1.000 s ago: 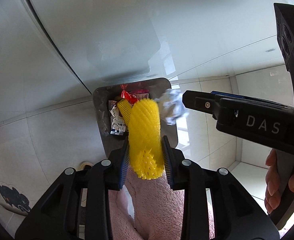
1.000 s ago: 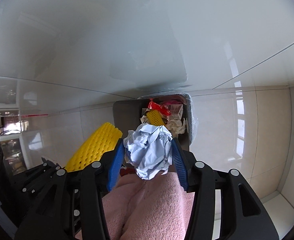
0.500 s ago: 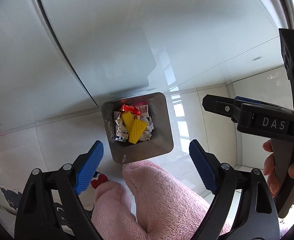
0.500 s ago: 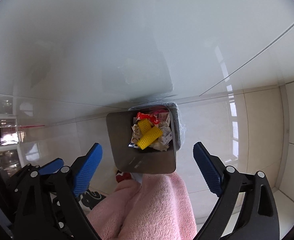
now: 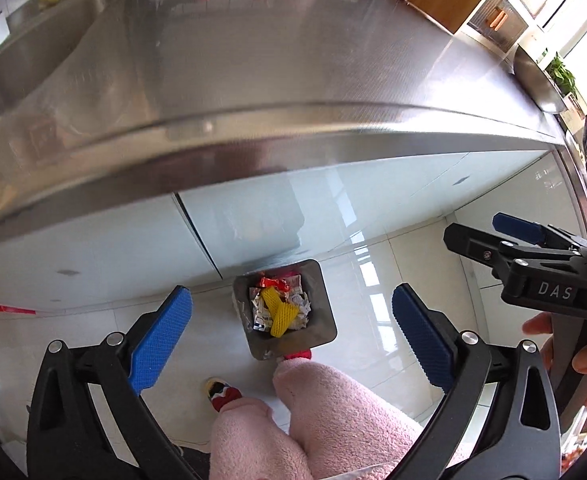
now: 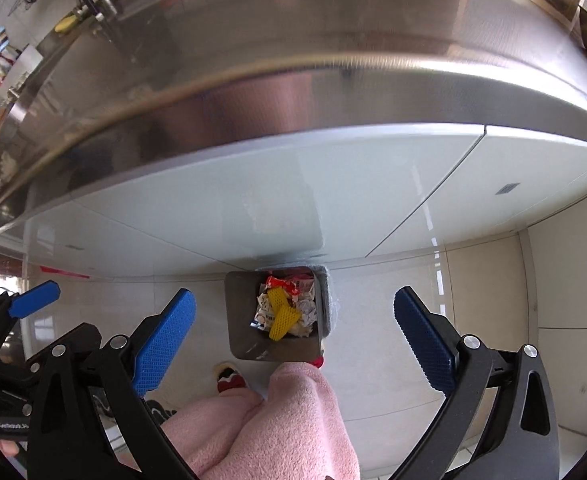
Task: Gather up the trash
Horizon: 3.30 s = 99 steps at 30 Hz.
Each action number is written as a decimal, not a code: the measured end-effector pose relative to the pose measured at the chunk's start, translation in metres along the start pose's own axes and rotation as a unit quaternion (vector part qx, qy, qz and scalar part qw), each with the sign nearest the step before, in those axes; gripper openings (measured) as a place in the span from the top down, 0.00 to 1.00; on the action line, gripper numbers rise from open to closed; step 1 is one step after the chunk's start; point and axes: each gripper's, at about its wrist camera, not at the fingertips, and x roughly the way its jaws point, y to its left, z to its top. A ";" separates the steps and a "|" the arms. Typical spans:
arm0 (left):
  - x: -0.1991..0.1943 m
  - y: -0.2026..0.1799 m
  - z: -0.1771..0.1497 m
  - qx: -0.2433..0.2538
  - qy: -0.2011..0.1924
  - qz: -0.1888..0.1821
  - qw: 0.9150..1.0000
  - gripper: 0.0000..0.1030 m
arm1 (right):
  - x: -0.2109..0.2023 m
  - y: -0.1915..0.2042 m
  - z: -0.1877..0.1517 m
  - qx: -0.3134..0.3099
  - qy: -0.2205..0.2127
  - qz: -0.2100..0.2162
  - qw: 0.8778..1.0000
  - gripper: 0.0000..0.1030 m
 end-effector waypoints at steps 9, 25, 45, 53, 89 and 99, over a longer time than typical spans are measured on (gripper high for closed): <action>-0.081 -0.017 0.045 -0.019 -0.081 0.043 0.996 0.08 | -0.074 0.001 0.040 -0.023 -0.055 -0.026 0.998 0.03; -0.222 -0.039 0.109 -0.045 -0.224 0.112 0.967 0.08 | -0.205 0.015 0.106 -0.047 -0.180 -0.062 0.980 0.03; -0.303 -0.072 0.130 -0.039 -0.305 0.136 0.942 0.08 | -0.312 0.025 0.132 -0.048 -0.278 -0.093 0.955 0.03; -0.312 -0.085 0.131 -0.028 -0.316 0.143 0.937 0.08 | -0.328 0.017 0.134 -0.032 -0.290 -0.078 0.953 0.03; -0.323 -0.091 0.131 -0.031 -0.337 0.145 0.930 0.08 | -0.333 0.014 0.138 -0.028 -0.293 -0.056 0.954 0.03; -0.321 -0.090 0.131 -0.035 -0.336 0.144 0.930 0.08 | -0.332 0.017 0.138 -0.029 -0.292 -0.056 0.954 0.03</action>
